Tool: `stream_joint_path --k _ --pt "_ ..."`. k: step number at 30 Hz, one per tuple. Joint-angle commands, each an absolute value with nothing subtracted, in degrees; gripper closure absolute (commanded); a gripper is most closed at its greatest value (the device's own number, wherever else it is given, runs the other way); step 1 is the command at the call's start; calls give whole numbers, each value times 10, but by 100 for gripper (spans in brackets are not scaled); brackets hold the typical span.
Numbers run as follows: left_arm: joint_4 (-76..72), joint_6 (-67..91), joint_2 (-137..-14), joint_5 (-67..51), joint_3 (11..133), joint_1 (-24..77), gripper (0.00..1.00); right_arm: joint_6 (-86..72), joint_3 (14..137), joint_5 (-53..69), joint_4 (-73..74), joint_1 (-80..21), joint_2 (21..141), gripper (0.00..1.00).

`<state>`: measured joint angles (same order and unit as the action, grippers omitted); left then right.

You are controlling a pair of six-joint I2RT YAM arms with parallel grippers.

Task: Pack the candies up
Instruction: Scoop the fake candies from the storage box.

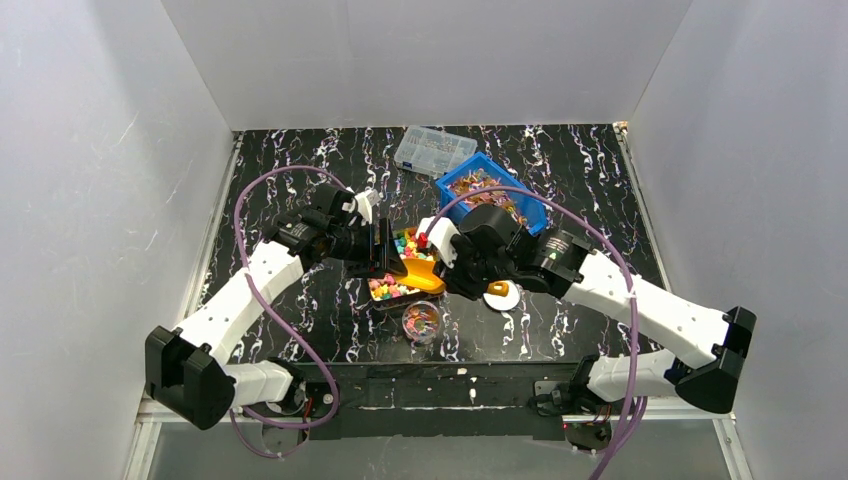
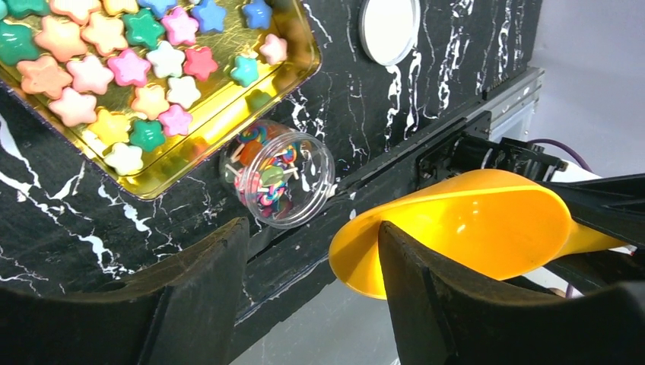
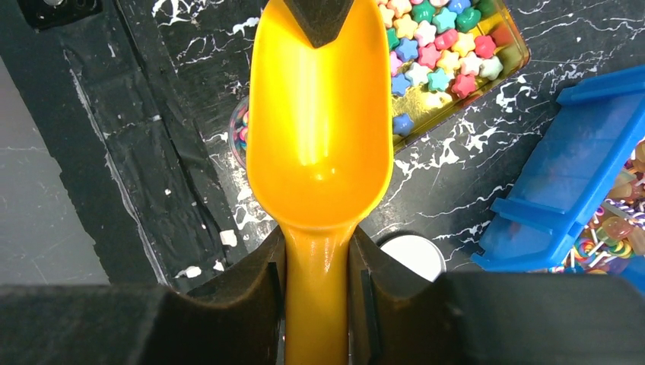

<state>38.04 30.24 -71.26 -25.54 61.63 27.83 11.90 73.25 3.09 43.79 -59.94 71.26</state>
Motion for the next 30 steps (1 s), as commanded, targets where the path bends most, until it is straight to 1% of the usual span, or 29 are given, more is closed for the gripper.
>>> stream_joint_path --k 1,5,11,17,20,27,30 --pt "401 285 -699 -248 595 278 40 100 754 27 309 -598 668 99" --pt "403 281 -693 -245 597 278 40 102 768 21 327 -598 682 99" --pt "424 283 -679 -208 648 277 37 116 801 12 389 -598 734 99" --pt "460 277 -656 -120 700 275 33 136 830 3 437 -598 774 99" --pt "482 269 -639 -68 719 275 32 139 842 -35 465 -598 798 99" --pt "497 268 -576 9 689 275 29 151 866 -80 512 -597 856 99" --pt "497 266 -545 13 666 275 29 155 892 -112 546 -597 895 99"
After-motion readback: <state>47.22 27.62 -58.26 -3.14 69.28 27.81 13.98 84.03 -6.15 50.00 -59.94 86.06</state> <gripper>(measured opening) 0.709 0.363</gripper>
